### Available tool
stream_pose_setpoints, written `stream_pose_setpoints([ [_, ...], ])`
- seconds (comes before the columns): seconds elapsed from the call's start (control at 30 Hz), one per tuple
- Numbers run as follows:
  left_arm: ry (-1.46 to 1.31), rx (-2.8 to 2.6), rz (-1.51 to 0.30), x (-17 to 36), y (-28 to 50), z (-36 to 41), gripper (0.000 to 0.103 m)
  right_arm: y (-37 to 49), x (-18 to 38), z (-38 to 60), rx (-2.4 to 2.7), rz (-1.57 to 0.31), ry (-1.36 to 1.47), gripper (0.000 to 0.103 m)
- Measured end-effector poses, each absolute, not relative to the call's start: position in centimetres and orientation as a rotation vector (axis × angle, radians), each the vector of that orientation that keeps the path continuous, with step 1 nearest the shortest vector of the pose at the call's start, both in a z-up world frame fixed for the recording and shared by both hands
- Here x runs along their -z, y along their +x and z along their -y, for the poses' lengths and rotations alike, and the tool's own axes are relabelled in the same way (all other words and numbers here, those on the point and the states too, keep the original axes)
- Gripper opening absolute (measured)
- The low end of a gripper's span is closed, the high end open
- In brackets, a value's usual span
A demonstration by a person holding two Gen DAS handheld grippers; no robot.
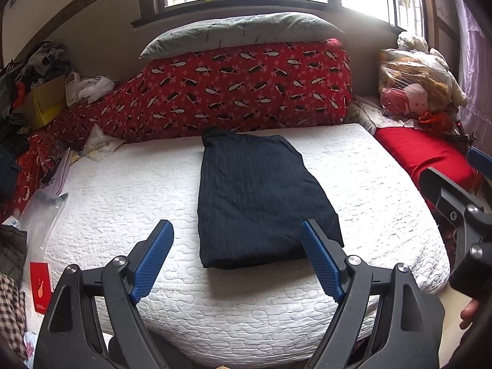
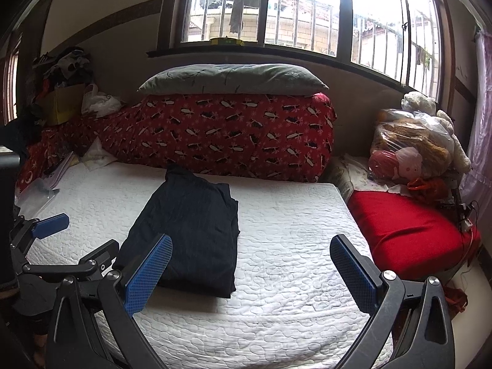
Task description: Fold large clothes
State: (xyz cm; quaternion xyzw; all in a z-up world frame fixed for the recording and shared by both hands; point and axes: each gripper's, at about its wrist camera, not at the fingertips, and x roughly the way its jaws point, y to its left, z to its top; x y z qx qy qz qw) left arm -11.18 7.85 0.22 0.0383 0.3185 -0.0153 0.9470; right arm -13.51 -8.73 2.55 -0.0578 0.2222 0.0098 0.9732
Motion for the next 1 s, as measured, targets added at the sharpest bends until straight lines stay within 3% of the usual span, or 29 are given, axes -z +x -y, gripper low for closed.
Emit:
stream_pose_setpoints([
  [1.0, 0.088, 0.057, -0.728, 2.3, -11.5, -6.9, 0.085, -12.6, -1.0, 8.7, -0.009, -0.495, -0.132, 0.103],
])
